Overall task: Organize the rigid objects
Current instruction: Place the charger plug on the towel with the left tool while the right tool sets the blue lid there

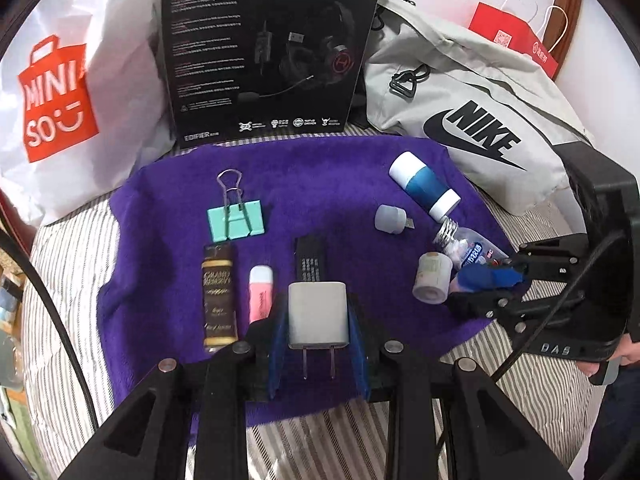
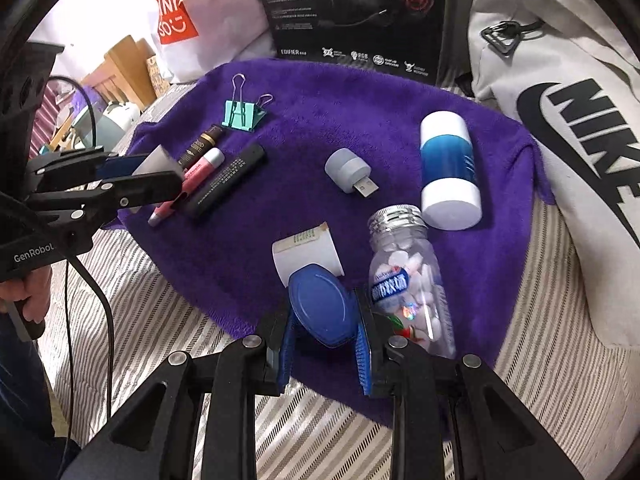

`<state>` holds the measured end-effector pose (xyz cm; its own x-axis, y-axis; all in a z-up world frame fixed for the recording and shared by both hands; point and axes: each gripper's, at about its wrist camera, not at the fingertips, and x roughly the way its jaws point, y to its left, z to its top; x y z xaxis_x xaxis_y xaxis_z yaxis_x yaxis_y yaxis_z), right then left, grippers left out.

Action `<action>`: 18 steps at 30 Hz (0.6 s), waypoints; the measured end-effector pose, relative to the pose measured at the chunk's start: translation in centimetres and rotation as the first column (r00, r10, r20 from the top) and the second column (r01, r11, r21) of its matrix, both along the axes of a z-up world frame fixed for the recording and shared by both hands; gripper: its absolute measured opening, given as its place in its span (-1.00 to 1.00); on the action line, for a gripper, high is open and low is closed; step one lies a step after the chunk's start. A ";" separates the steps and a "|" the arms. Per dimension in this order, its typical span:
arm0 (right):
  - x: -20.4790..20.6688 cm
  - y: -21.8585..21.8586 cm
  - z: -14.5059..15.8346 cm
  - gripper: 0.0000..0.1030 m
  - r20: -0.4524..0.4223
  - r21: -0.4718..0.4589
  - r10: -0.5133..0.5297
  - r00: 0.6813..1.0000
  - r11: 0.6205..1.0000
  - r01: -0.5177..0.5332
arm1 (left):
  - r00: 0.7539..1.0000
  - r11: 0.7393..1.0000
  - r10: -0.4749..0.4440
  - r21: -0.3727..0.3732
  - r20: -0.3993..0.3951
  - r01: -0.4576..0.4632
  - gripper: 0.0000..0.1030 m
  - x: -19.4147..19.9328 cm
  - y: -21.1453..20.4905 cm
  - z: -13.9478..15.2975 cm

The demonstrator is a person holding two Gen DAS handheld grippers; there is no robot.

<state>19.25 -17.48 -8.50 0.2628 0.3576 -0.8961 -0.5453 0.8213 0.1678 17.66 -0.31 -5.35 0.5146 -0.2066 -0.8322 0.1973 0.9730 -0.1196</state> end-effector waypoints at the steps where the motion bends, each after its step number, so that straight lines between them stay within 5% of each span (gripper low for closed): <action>1: 0.1 0.2 -0.1 -0.50 0.000 -0.003 0.003 1.000 1.000 -0.003 | 1.000 1.000 -0.003 -0.001 -0.001 0.003 -0.48 0.2 -0.1 -0.1; 18: 0.3 0.1 -0.3 -0.42 0.005 -0.003 0.045 0.999 0.999 -0.045 | 0.997 0.997 -0.073 0.007 -0.039 0.074 -0.48 5.0 -3.2 -2.5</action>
<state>19.58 -17.40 -8.83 0.2508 0.3669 -0.8958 -0.5828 0.7961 0.1629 22.61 -3.49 -7.80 0.4654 -0.2359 -0.8531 0.2638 0.9570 -0.1207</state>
